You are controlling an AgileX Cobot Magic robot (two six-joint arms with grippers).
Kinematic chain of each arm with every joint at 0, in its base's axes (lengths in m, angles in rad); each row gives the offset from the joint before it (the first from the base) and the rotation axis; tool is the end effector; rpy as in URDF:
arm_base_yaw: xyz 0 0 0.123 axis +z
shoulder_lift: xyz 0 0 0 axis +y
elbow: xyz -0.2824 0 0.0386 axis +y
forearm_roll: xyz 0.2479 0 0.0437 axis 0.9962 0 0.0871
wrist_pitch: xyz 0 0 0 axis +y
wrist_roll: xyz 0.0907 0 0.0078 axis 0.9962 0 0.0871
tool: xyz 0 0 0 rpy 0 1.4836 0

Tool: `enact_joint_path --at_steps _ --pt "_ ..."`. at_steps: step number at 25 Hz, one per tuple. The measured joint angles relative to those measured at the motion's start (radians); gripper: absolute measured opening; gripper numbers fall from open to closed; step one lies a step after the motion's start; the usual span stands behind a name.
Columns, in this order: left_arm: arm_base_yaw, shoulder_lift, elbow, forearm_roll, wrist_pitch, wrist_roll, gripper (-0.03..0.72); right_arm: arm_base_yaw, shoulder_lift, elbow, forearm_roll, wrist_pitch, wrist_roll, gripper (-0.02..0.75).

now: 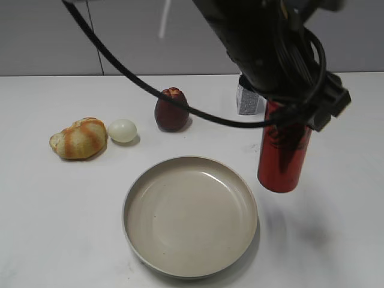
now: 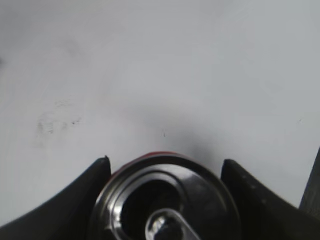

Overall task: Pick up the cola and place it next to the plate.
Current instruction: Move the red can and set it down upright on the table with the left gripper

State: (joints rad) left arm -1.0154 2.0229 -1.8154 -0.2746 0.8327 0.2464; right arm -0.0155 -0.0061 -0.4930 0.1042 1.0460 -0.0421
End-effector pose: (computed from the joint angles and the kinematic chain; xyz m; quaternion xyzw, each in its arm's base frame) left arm 0.2284 -0.4027 0.2801 0.5107 0.7956 -0.2283 0.2325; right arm -0.0045 0.0083 0.2768 -0.0129 0.8484 0.0369 0.5280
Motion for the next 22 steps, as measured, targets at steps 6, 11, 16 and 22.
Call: enact_joint_path --at_steps 6,11,16,22 --pt "-0.007 0.088 0.006 0.029 -0.097 0.000 0.498 0.000 0.000 0.000 0.000 0.000 0.000 0.534" --pt "-0.005 0.124 0.007 0.055 -0.134 0.000 0.498 0.000 0.000 0.000 0.000 0.000 0.000 0.534" --pt "-0.005 0.154 0.007 0.080 -0.135 0.000 0.498 0.000 0.000 0.000 0.000 0.000 0.000 0.534" --pt "-0.005 0.159 0.007 0.085 -0.131 0.000 0.527 0.000 0.000 0.000 0.000 0.000 0.000 0.534"
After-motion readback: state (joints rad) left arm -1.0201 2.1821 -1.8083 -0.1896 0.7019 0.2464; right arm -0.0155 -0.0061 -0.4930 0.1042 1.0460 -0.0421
